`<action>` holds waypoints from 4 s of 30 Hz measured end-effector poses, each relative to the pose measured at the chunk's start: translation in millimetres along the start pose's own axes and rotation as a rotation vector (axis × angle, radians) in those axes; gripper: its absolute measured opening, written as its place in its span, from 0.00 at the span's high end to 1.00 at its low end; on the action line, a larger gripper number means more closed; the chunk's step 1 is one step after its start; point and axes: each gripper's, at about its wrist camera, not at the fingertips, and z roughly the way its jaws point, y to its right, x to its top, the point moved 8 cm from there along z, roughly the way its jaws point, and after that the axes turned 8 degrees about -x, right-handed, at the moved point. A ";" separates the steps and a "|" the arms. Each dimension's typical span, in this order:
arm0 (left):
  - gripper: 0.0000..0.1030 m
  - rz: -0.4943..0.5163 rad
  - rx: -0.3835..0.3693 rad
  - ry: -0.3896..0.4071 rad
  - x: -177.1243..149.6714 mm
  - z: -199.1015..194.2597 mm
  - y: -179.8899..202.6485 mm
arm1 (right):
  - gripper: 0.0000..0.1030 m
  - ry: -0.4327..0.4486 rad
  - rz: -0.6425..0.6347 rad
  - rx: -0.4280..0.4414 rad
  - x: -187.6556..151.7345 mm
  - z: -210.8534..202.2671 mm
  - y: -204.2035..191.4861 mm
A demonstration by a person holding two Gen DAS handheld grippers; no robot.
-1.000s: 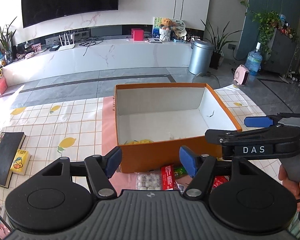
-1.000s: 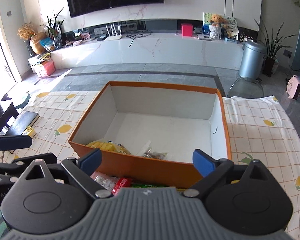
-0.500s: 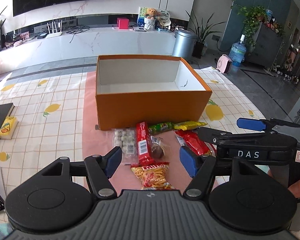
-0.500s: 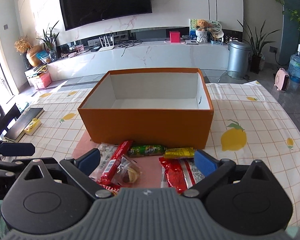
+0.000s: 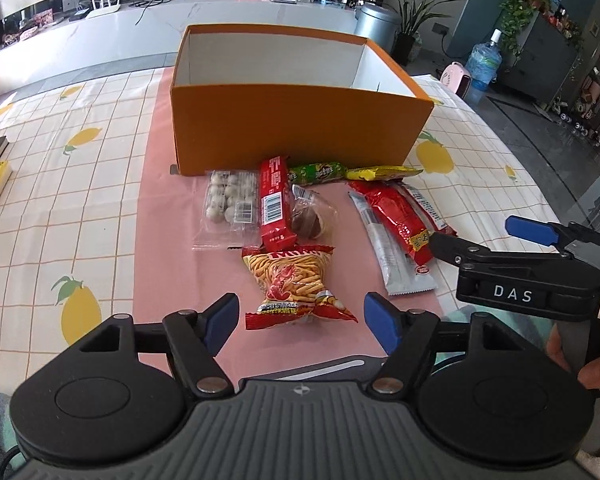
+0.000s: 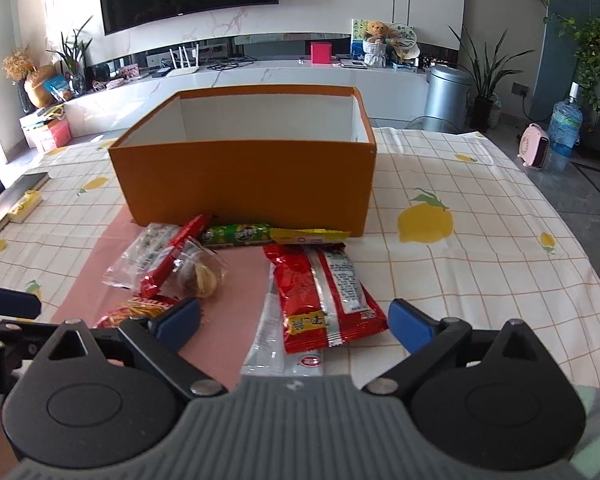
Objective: Organize snacks
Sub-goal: 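Grasp the red MiMi bag with the left gripper while the right gripper grasps the red-and-white bag, then lift both held bags and carry them over the orange box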
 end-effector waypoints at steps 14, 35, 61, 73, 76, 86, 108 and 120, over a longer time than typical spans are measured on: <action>0.15 -0.084 -0.008 -0.104 -8.1 46.1 -16.5 | 0.06 -0.095 -0.007 0.000 -12.5 41.1 -3.7; 0.39 -0.117 -0.106 -0.132 -7.8 75.2 -10.4 | 0.11 -0.156 0.021 0.060 -17.9 60.2 -10.4; 0.55 -0.102 -0.173 -0.001 5.4 28.3 -9.2 | 0.11 -0.092 0.102 0.014 2.7 68.8 4.6; 0.55 -0.115 -0.156 0.034 22.7 25.6 -11.7 | 0.12 -0.227 -0.022 0.052 19.1 118.4 3.6; 0.55 -0.123 -0.155 0.029 23.9 29.0 -13.7 | 0.21 -0.260 0.019 0.087 13.9 122.3 4.3; 0.55 -0.137 -0.158 0.035 24.5 28.8 -14.9 | 0.35 -0.230 -0.031 0.093 11.5 109.2 -5.0; 0.55 -0.094 -0.143 0.154 46.5 -16.8 -8.2 | 0.35 -0.096 -0.077 0.228 42.9 5.1 -23.3; 0.55 0.000 -0.156 0.282 98.1 -54.6 5.3 | 0.35 0.027 -0.088 0.230 102.5 -33.4 -19.8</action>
